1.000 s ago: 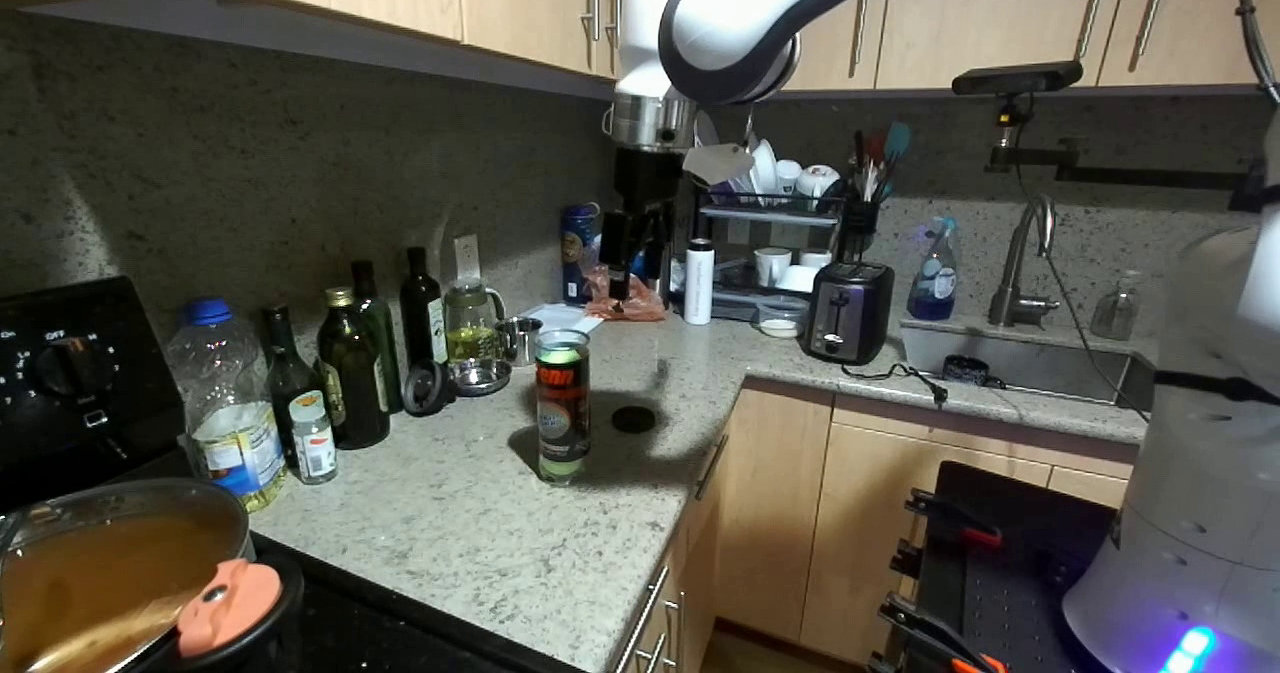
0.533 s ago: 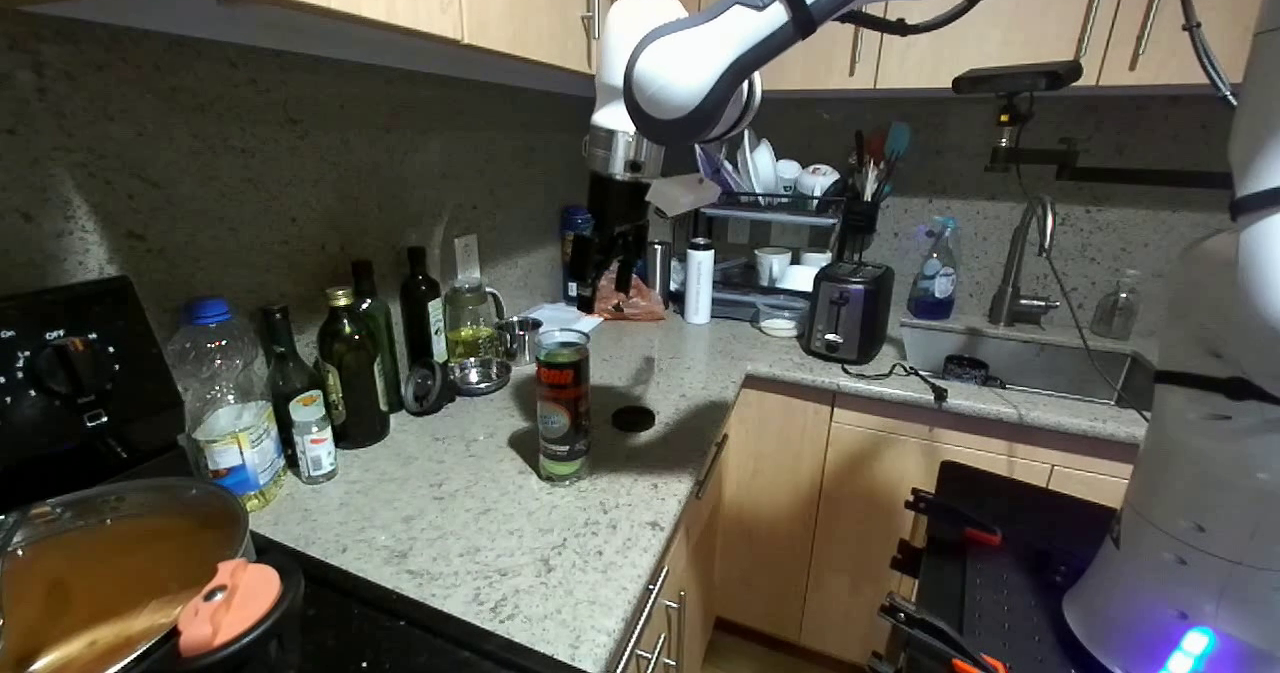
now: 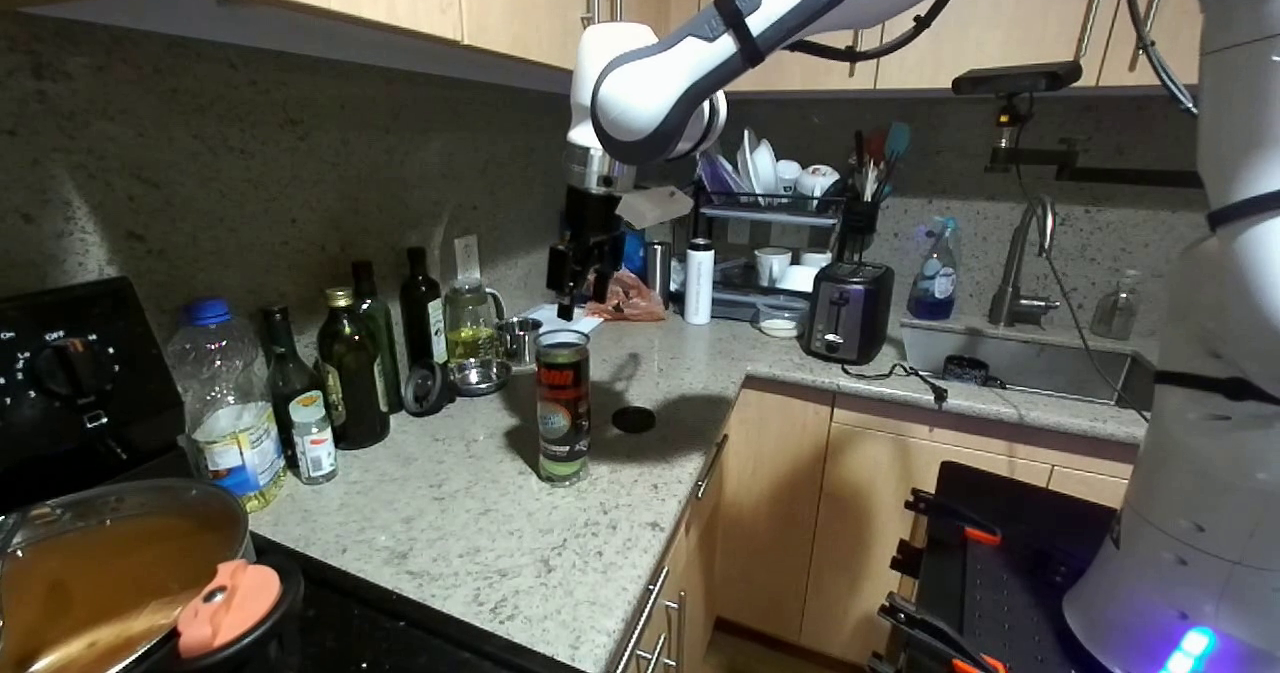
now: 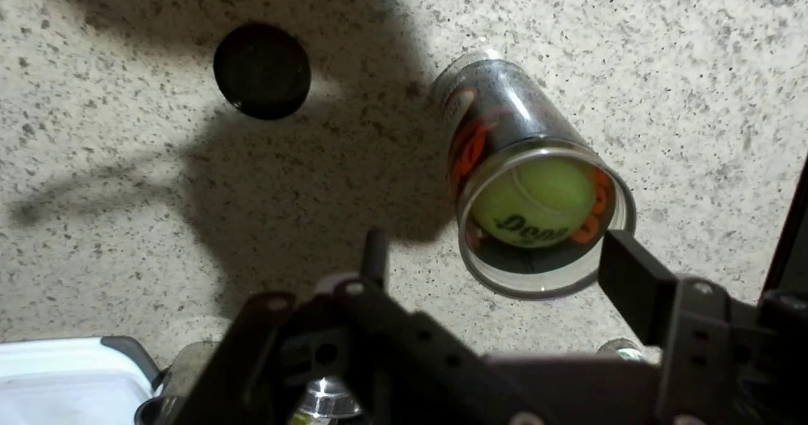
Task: Place the container on its side
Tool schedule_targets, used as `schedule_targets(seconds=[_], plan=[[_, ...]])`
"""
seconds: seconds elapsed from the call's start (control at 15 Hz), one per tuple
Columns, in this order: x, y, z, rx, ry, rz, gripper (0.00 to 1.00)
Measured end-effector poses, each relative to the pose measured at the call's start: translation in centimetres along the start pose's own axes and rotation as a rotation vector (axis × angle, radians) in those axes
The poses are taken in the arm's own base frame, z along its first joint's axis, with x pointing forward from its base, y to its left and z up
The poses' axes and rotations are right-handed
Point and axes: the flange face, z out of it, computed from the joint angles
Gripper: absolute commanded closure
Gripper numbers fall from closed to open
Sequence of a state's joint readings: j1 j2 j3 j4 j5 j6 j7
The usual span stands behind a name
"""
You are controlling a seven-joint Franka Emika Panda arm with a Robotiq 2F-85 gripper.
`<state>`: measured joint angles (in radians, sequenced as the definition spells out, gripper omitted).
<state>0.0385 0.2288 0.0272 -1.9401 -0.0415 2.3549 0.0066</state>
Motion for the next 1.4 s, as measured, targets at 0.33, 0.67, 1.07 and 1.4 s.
schedule_targets(seconds=[0.33, 0.67, 1.07, 1.4], plan=[[1.0, 0.4, 1.8, 0.0, -0.019, 0.006, 0.33], [1.2, 0.5, 3.8, 0.001, -0.047, 0.008, 0.65], [1.0, 0.5, 4.7, 0.002, -0.061, 0.008, 1.0], [1.1, -0.1, 4.6, 0.005, -0.059, 0.0, 0.99]])
